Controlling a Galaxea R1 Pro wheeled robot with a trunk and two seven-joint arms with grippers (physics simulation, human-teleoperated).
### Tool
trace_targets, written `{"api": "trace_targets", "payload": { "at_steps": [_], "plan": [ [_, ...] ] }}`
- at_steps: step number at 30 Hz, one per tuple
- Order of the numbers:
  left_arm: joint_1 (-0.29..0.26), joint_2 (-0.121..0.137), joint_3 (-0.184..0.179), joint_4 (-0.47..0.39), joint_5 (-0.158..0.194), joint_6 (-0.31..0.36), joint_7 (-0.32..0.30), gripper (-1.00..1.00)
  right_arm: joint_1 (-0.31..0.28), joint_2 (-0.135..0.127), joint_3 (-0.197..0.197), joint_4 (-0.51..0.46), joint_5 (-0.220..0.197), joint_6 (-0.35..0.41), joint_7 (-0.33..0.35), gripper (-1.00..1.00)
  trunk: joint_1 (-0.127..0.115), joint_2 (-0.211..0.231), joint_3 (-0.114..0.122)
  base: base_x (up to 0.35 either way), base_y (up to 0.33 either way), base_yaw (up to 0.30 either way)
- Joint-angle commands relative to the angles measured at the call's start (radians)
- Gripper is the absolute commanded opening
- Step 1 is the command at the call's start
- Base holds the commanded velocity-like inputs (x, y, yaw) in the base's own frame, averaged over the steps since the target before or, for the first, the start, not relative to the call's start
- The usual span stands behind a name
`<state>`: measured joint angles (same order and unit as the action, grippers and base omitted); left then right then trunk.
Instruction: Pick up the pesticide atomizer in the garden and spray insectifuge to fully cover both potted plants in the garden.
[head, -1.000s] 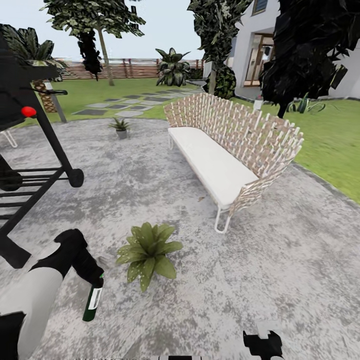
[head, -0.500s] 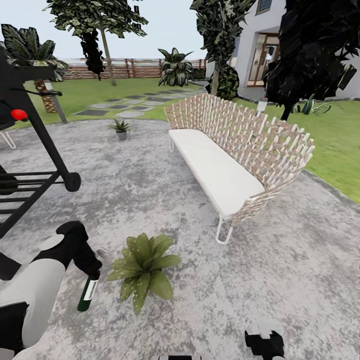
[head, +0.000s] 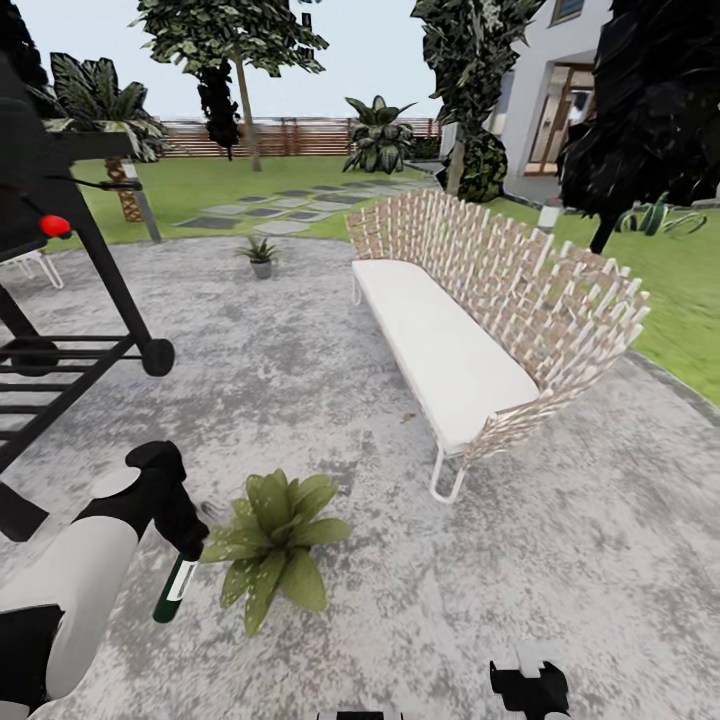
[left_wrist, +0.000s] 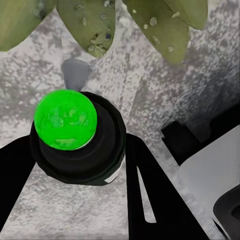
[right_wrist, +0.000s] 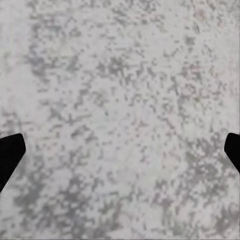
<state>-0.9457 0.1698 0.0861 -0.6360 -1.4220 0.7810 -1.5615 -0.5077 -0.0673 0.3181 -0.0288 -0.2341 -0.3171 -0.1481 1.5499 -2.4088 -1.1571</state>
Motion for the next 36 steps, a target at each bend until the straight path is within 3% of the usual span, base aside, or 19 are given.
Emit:
{"api": "trace_targets", "payload": {
  "at_steps": [1, 7, 11, 15, 28, 36],
  "plan": [
    [-0.001, -0.001, 0.004, -0.001, -0.011, 0.011, -0.009, -1.00, 0.000, 0.000, 0.009, 0.000, -0.008, -0.002, -0.002, 1.00, 0.000, 0.000, -0.001, 0.279, -0.097, 0.209],
    [-0.001, -0.001, 0.003, -0.001, -0.006, 0.011, -0.009, -1.00, 0.000, 0.000, 0.009, 0.000, -0.008, -0.002, -0.002, 1.00, 0.000, 0.000, -0.001, 0.082, -0.018, 0.039],
    [-0.043, 0.000, 0.004, 0.016, -0.002, 0.011, -0.009, -1.00, 0.000, 0.000, 0.009, 0.000, -0.008, -0.002, -0.003, 1.00, 0.000, 0.000, -0.001, 0.002, 0.000, 0.169],
    [-0.049, -0.001, 0.005, 0.020, -0.005, 0.011, -0.009, -1.00, 0.000, 0.000, 0.009, 0.000, -0.008, -0.002, -0.002, 1.00, 0.000, 0.000, -0.001, 0.119, -0.064, 0.230],
    [-0.050, -0.001, -0.001, 0.019, -0.006, 0.011, -0.009, -1.00, 0.000, 0.000, 0.009, 0.000, -0.008, -0.002, -0.002, 1.00, 0.000, 0.000, -0.001, 0.087, -0.240, 0.017],
    [-0.050, -0.001, -0.002, 0.019, -0.006, 0.011, -0.009, -1.00, 0.000, 0.000, 0.009, 0.000, -0.008, -0.002, -0.002, 1.00, 0.000, 0.000, -0.001, 0.169, -0.224, 0.244]
  ]
}}
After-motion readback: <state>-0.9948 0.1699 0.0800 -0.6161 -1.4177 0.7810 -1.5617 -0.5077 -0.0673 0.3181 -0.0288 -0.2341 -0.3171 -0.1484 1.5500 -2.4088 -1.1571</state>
